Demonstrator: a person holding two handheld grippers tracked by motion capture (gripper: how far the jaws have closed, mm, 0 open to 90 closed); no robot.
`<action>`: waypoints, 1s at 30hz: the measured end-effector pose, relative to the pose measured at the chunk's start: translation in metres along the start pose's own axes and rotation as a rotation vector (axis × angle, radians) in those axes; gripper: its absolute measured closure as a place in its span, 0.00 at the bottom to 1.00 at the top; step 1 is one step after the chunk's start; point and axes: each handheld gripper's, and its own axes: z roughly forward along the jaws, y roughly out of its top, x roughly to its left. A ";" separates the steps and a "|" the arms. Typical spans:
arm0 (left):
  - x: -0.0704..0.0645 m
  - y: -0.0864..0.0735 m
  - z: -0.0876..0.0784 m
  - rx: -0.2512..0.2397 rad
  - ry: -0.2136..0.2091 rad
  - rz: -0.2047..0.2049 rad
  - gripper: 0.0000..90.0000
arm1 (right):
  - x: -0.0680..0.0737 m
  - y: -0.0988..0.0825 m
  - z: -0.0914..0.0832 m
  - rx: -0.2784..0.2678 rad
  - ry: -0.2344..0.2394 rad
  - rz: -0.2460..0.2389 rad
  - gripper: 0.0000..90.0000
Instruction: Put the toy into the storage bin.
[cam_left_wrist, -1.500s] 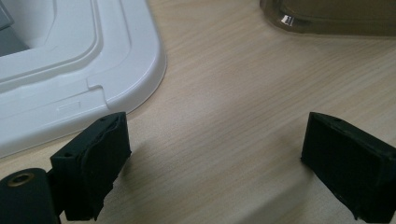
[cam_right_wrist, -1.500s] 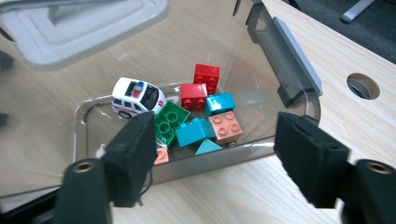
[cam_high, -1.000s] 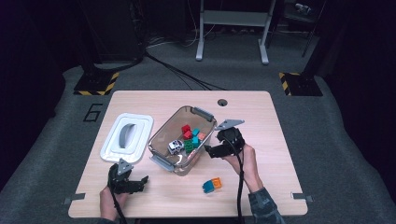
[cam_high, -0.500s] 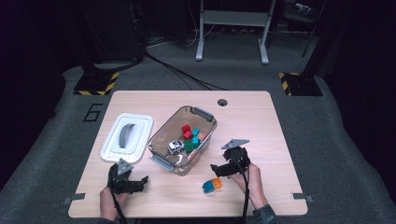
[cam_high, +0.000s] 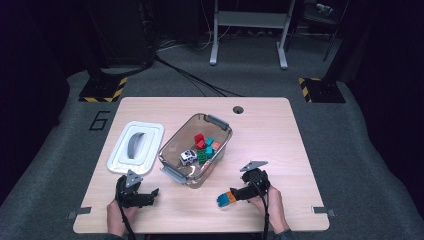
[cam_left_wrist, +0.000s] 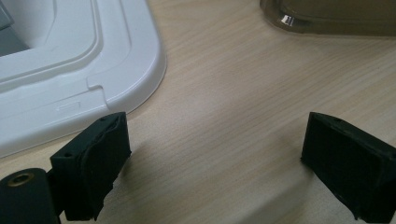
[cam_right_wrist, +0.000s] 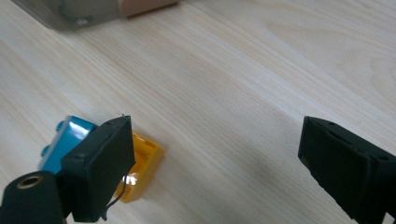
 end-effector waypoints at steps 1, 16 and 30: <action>0.000 0.000 0.000 0.000 0.000 0.000 0.08 | 0.000 -0.001 0.001 0.005 -0.001 0.002 0.11; 0.000 0.000 0.001 -0.005 0.000 -0.005 0.08 | -0.016 0.003 0.006 0.024 -0.079 0.027 0.14; 0.000 0.000 0.000 0.000 0.000 0.000 0.08 | -0.007 0.006 0.008 0.013 -0.019 0.038 0.05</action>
